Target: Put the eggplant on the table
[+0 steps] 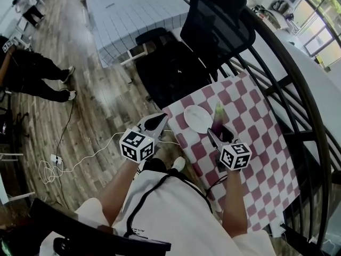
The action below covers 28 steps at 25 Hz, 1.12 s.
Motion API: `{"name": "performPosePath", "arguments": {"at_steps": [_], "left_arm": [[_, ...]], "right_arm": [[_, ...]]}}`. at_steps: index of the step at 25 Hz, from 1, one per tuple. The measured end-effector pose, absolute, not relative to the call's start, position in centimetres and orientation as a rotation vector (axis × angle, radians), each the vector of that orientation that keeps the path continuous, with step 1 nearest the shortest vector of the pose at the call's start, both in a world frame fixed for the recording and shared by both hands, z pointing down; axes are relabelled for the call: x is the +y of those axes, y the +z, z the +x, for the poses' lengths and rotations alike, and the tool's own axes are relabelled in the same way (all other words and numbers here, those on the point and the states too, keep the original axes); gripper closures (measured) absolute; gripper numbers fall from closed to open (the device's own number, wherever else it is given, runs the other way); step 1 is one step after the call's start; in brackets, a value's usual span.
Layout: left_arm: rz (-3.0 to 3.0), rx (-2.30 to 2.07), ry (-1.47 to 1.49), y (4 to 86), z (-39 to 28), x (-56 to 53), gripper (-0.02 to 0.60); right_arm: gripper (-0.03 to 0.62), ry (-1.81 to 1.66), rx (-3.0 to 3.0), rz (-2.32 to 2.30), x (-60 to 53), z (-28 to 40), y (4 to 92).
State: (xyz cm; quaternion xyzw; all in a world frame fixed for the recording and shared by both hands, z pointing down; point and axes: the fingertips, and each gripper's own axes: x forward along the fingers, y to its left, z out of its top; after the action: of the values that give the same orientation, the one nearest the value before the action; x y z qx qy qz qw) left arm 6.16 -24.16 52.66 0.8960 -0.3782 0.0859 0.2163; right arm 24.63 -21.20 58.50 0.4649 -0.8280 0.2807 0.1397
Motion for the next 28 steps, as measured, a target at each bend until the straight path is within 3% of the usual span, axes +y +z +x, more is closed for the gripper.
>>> {"name": "performPosePath", "arguments": {"at_steps": [28], "left_arm": [[2.427, -0.935, 0.309, 57.4, 6.9, -28.7, 0.578]], "right_arm": [[0.356, 0.514, -1.967, 0.813, -25.2, 23.6, 69.8]]}}
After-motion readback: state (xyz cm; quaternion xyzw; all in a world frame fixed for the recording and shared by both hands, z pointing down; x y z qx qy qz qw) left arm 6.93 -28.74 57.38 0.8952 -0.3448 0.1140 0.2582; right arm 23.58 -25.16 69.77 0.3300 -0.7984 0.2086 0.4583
